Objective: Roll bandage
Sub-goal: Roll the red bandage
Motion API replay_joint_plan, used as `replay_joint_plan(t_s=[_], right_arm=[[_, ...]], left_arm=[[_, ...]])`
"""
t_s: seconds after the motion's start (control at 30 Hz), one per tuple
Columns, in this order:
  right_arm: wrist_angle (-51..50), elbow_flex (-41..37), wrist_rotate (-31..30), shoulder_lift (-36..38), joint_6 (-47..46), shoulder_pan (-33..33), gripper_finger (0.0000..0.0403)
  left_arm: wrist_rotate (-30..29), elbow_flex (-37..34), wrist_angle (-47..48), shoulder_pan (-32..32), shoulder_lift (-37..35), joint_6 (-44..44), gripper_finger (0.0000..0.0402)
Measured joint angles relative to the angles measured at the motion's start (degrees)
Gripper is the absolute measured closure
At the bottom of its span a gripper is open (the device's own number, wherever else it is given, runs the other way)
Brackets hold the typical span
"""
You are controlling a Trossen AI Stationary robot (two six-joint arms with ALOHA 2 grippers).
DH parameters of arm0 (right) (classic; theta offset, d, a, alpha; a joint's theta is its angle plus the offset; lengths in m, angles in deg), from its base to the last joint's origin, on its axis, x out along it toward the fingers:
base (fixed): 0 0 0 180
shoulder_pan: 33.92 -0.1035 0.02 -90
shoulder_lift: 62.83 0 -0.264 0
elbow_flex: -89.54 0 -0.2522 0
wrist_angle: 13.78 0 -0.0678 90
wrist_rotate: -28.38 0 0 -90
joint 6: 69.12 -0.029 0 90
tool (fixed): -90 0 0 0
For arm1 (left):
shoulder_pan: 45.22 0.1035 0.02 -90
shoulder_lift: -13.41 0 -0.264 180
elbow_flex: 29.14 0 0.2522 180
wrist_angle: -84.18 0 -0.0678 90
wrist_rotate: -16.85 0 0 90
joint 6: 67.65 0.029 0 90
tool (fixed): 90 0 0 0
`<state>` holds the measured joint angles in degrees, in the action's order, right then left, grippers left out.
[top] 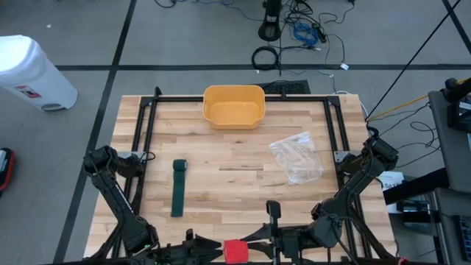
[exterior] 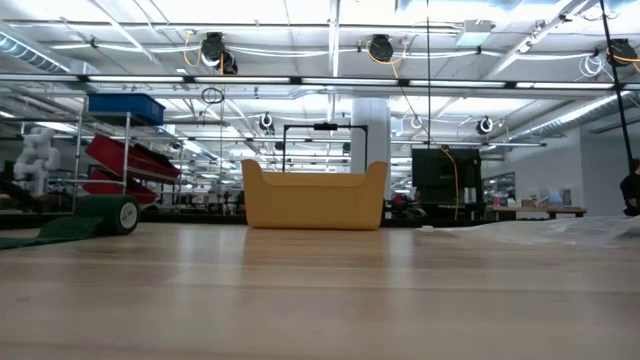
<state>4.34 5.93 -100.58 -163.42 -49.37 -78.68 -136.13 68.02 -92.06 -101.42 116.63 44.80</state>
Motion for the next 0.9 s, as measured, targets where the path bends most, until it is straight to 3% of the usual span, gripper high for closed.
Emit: replay_joint_plan(t_s=[0.47, 0.9], right_arm=[[-0.07, 0.0, -0.04, 0.0, 0.0, 0.02, 0.0383], [-0.07, 0.0, -0.04, 0.02, -0.04, 0.2, 0.0383]], left_arm=[[1.05, 0.0, -0.08, 0.13, 0.0, 8.19, 0.0217], [2.58, 0.0, -0.23, 2.36, 0.0, 9.97, 0.0217]])
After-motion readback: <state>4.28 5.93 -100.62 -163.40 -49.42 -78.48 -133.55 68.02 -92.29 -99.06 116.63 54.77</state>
